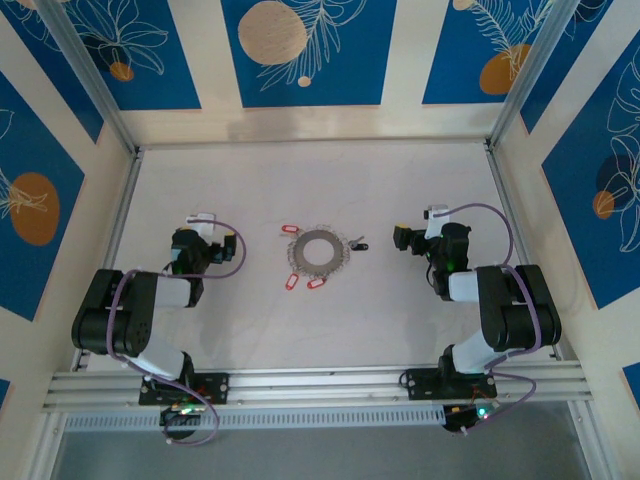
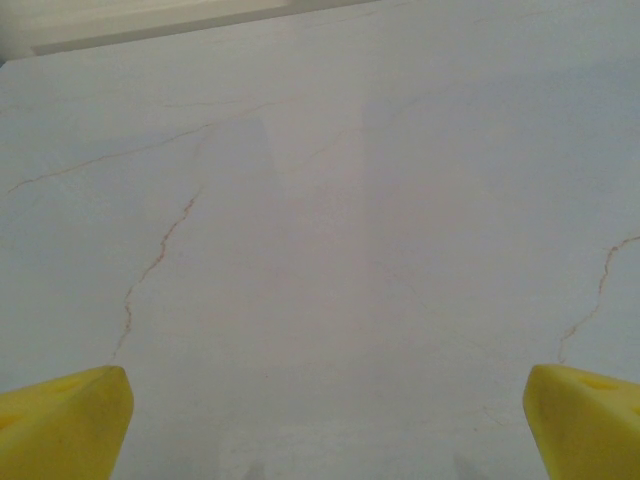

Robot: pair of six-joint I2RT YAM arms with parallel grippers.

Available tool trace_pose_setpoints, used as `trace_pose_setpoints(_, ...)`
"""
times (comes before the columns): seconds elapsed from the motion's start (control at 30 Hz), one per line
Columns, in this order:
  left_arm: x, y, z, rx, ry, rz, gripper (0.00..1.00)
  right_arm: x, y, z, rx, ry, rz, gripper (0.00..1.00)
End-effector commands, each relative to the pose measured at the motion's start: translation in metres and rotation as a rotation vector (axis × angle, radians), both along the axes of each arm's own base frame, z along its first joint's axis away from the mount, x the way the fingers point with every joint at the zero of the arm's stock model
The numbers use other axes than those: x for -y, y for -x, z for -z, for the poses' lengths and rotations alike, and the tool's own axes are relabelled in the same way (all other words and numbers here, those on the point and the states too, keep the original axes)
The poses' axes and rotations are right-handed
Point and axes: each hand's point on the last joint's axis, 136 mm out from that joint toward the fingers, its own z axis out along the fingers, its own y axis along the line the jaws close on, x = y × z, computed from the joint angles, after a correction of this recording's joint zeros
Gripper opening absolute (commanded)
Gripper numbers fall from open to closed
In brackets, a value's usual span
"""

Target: Put the keys on the keyring

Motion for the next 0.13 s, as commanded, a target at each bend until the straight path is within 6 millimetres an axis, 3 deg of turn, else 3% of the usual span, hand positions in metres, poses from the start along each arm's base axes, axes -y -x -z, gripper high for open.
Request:
trace_pose_setpoints(0.0, 0.0002, -0.0063, -0.0106, 0.033, 0.021, 0.005, 1.0, 0.0018, -0.0072, -0.0091, 0.024, -0.007, 0.003, 0.99)
trace_pose_setpoints(0.1, 0.0, -0.0063, -0.0106, 0.033, 0.02, 0.004, 1.0, 0.002, -0.0063, -0.0096, 0.03, -0.006, 0.004, 0.99)
